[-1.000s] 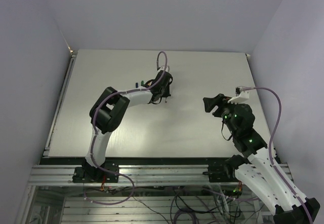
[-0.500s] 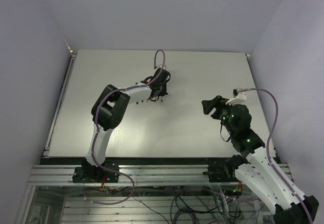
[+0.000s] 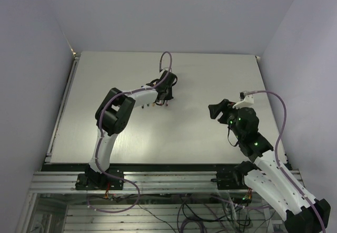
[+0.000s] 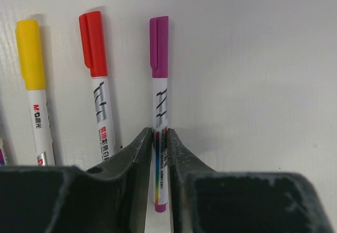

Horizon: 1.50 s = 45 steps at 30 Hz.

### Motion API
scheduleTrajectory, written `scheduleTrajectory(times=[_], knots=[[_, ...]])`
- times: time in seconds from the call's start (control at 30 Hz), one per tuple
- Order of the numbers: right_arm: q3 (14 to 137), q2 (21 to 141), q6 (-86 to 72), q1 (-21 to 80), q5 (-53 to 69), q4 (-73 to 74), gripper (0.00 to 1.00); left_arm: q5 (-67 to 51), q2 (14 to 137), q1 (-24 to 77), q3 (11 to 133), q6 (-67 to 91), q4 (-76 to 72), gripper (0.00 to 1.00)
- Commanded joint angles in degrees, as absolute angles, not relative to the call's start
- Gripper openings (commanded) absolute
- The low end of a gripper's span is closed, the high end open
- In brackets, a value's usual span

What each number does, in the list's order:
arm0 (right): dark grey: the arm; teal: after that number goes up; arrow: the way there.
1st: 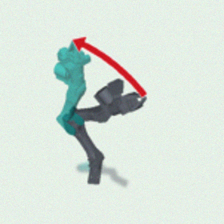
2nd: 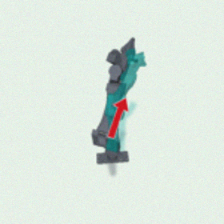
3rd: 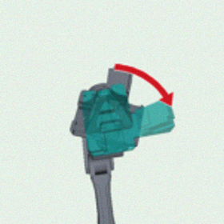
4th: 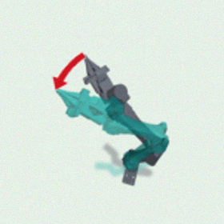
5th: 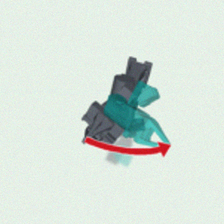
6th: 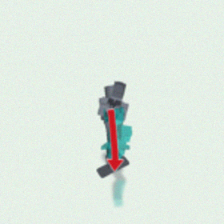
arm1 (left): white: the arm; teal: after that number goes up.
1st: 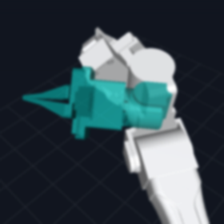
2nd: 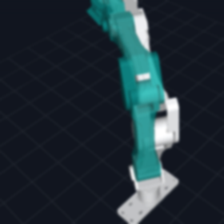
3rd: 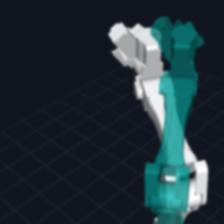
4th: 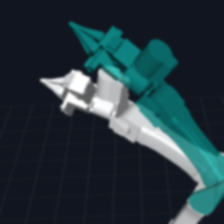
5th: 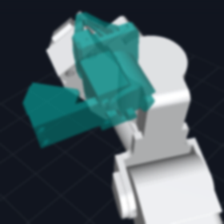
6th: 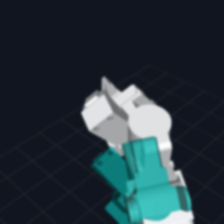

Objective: Insert the pens into the pen caps

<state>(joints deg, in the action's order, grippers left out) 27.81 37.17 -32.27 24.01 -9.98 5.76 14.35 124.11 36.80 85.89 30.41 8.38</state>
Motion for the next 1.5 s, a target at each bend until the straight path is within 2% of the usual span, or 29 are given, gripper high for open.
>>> scheduleTrajectory(times=[0.0,0.3,0.53,0.7,0.83,1.0,1.27,1.33,1.47], knots=[[27.55,37.79,-31.74,24.04,-10.06,3.46,0.68,16.60,123.08,36.20,87.76,30.50,10.40,0.28],[27.95,38.54,-31.22,23.99,-10.32,2.94,0.68,16.82,119.07,36.14,89.06,30.34,11.75,0.33],[28.24,38.42,-31.55,23.99,-11.88,3.86,0.68,14.12,112.69,36.11,87.16,30.16,10.73,0.32],[29.28,39.38,-32.47,24.00,-18.78,7.40,0.68,11.91,104.85,35.97,80.22,30.54,7.63,0.32],[31.46,44.51,-32.26,22.71,-23.57,12.29,0.69,11.91,97.00,35.62,72.54,30.29,5.69,0.32],[33.90,52.52,-31.40,14.20,-18.97,12.93,0.71,15.64,86.78,35.07,64.08,29.58,6.15,0.32],[32.08,57.07,-34.47,-10.44,1.42,9.55,0.71,21.96,68.44,34.56,52.13,29.76,11.64,0.32],[32.10,57.00,-34.18,-12.08,3.64,9.71,0.72,22.02,64.07,34.52,49.43,30.34,12.90,0.32],[31.65,52.55,-32.69,-12.13,0.73,10.31,0.75,23.12,57.45,34.54,46.38,31.44,17.14,0.32]])
